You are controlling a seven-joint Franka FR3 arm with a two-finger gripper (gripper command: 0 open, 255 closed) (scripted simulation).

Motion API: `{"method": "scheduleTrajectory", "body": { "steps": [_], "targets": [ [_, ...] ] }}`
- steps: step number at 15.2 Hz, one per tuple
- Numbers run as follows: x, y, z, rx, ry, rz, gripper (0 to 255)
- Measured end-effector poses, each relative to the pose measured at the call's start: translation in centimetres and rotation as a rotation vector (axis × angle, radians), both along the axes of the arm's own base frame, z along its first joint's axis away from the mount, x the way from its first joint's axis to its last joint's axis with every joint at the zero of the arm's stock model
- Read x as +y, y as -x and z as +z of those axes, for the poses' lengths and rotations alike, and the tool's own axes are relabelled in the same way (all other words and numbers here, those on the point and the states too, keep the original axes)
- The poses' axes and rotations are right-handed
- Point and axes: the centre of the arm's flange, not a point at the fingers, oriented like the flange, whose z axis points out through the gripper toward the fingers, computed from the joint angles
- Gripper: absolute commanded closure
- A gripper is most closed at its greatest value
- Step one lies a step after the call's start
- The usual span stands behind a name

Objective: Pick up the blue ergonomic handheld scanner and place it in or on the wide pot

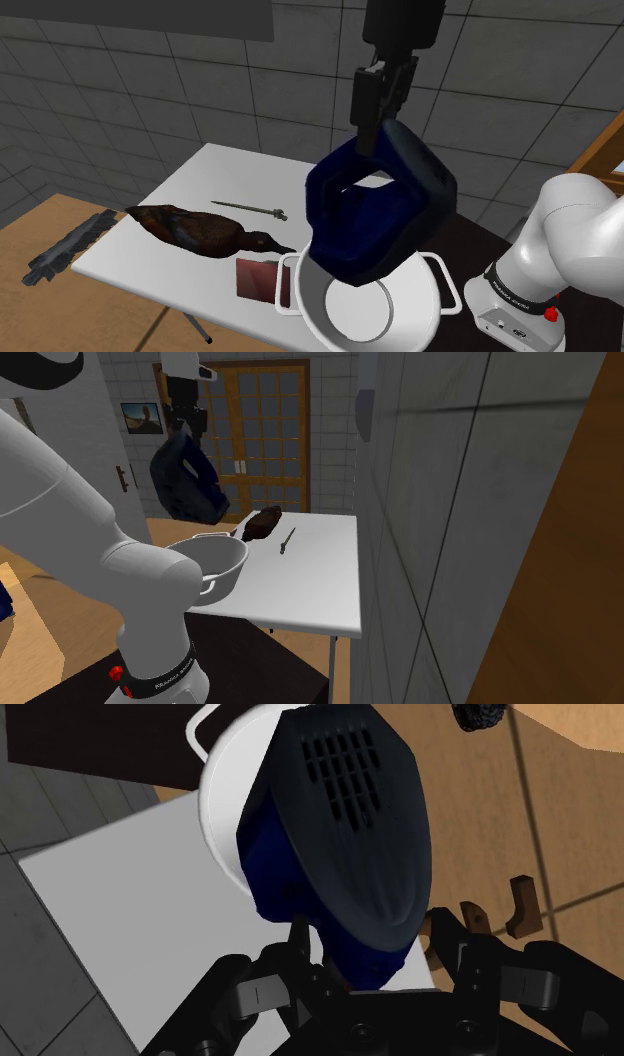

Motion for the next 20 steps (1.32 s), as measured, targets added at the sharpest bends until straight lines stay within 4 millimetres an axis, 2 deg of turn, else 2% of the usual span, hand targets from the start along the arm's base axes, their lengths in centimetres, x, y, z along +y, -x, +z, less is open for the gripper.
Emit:
{"method": "scheduleTrajectory", "body": {
  "steps": [20],
  "targets": [
    [0.0,0.0,-10.7,0.0,0.0,0.0,255]
  ]
}}
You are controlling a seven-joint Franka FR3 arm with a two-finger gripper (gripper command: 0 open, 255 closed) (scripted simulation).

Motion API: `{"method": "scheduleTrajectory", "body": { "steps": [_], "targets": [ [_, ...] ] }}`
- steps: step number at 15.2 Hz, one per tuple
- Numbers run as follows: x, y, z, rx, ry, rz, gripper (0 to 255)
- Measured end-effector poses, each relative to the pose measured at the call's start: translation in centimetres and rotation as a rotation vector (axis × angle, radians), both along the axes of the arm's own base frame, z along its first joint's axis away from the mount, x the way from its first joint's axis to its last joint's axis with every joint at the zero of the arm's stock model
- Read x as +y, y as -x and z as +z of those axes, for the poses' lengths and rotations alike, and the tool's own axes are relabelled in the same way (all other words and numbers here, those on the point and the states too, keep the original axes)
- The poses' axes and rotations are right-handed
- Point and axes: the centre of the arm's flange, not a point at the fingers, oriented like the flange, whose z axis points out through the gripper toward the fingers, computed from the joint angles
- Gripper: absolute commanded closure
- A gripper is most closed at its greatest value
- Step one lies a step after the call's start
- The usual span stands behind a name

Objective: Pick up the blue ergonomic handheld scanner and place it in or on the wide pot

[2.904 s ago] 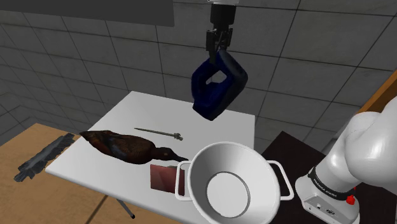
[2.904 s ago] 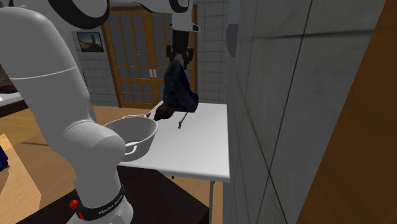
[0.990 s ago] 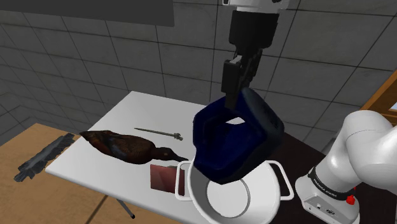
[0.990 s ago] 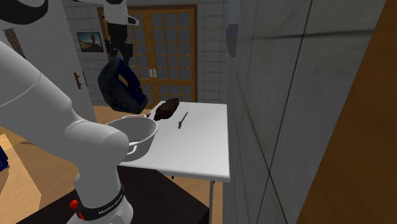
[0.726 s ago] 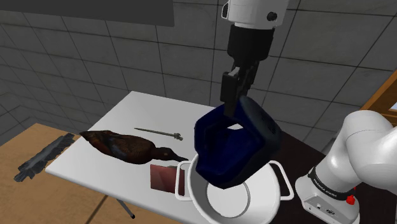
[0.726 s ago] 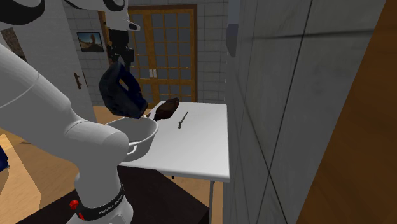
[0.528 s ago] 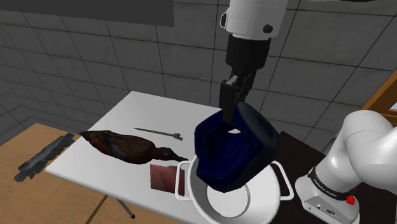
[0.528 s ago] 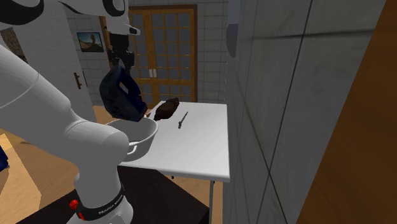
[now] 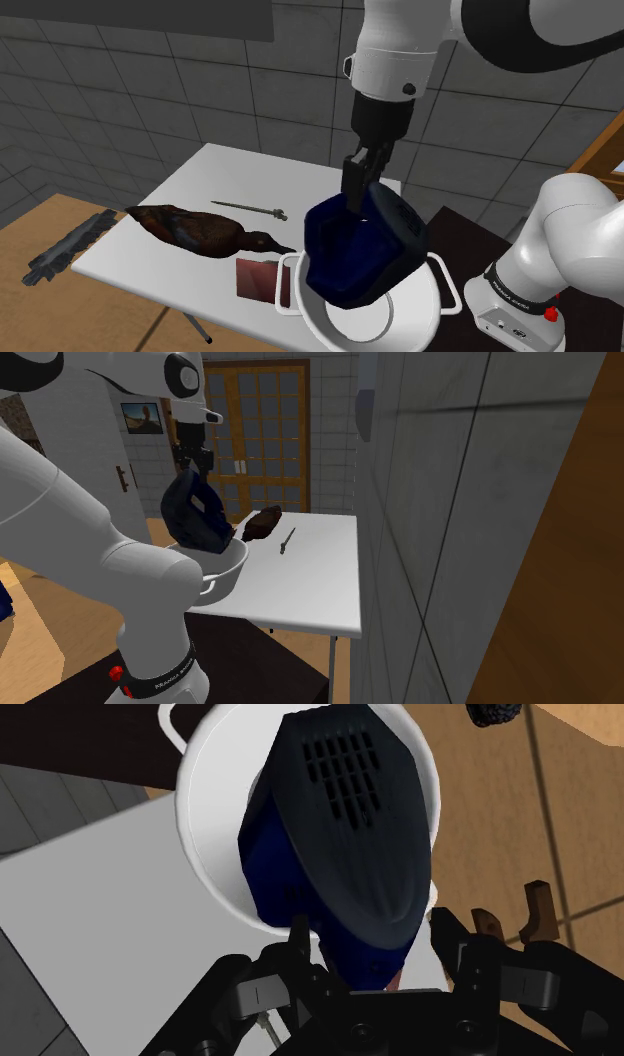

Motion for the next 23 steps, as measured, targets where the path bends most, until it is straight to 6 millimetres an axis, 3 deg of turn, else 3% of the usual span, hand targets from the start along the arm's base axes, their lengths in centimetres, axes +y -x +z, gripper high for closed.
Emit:
{"method": "scheduleTrajectory", "body": {
  "steps": [6,12,13,19,23],
  "targets": [
    [-0.1,0.0,-3.2,0.0,0.0,0.0,255],
    [0.0,0.1,-3.8,0.0,0.0,0.0,255],
    [0.0,0.1,-3.8,0.0,0.0,0.0,0],
    [0.0,0.1,-3.7,-0.004,-0.003,0.0,0],
    [-0.2,0.0,0.0,-0.005,-0.004,-0.001,0]
  ]
}}
